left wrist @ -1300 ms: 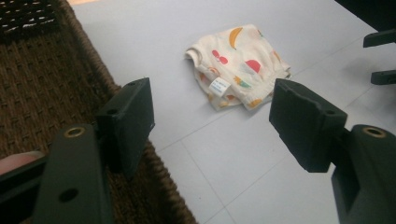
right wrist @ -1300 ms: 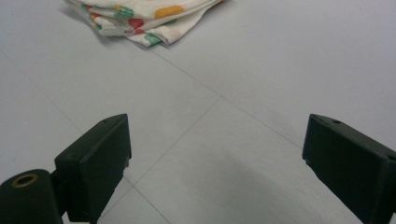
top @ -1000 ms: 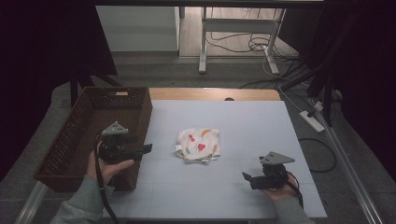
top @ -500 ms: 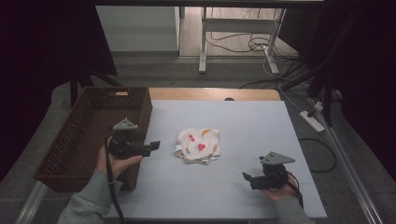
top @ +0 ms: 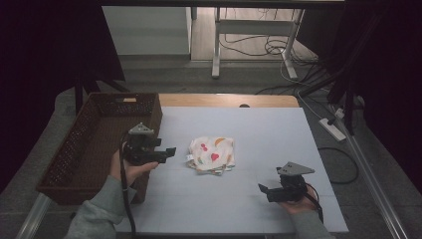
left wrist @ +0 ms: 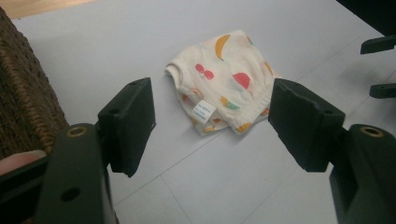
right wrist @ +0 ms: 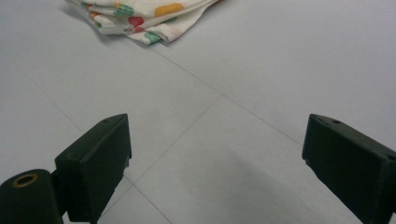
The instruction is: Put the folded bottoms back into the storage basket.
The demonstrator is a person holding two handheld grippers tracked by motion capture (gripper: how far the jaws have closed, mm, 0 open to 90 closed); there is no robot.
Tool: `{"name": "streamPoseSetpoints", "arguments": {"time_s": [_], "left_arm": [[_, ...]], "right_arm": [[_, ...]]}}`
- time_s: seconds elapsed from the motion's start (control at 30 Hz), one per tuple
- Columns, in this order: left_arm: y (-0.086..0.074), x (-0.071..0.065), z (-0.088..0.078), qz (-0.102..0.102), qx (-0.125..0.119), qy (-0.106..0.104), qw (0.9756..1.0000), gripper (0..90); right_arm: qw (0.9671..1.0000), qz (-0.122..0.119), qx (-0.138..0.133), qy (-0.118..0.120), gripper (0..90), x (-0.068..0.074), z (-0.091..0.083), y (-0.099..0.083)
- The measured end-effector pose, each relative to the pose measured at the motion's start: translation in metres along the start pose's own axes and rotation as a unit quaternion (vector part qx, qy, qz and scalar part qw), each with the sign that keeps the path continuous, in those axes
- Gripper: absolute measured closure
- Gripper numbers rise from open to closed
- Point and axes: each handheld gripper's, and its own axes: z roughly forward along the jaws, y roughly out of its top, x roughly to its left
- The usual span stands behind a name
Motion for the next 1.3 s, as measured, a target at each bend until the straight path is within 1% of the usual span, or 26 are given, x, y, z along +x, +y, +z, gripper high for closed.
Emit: {"name": "streamPoseSetpoints", "arguments": {"time_s": [0.27, 0.37, 0.57, 0.77, 1.0, 1.13, 1.3], "left_arm": [[0.006, -0.005, 0.006, 0.007, 0.005, -0.001, 1.0, 31.5], [0.01, -0.009, 0.011, 0.012, 0.007, -0.003, 0.9999, 31.6], [0.015, -0.012, 0.016, 0.015, 0.011, -0.005, 0.9998, 31.5], [0.019, -0.015, 0.022, 0.02, 0.017, -0.005, 0.9996, 31.6], [0.025, -0.015, 0.028, 0.027, 0.014, -0.013, 0.9995, 31.6], [0.029, -0.012, 0.037, 0.023, 0.02, -0.012, 0.9995, 31.6], [0.032, -0.016, 0.045, 0.026, 0.027, -0.013, 0.9992, 31.6]], "right_arm": [[1.0, 0.001, -0.001, 0.001, 8.7, 0.0, 0.001, 0.0], [1.0, 0.0, 0.0, 0.001, 8.7, 0.0, 0.001, 0.0], [1.0, 0.0, 0.001, 0.001, 8.7, 0.0, 0.001, 0.0], [1.0, 0.0, 0.006, 0.002, 8.7, 0.0, 0.001, -0.001], [1.0, -0.002, 0.007, 0.001, 8.7, 0.0, 0.001, -0.001], [1.0, -0.001, 0.005, 0.002, 8.7, 0.0, 0.002, -0.001], [1.0, -0.001, 0.003, 0.004, 8.7, 0.0, 0.001, -0.001]]}}
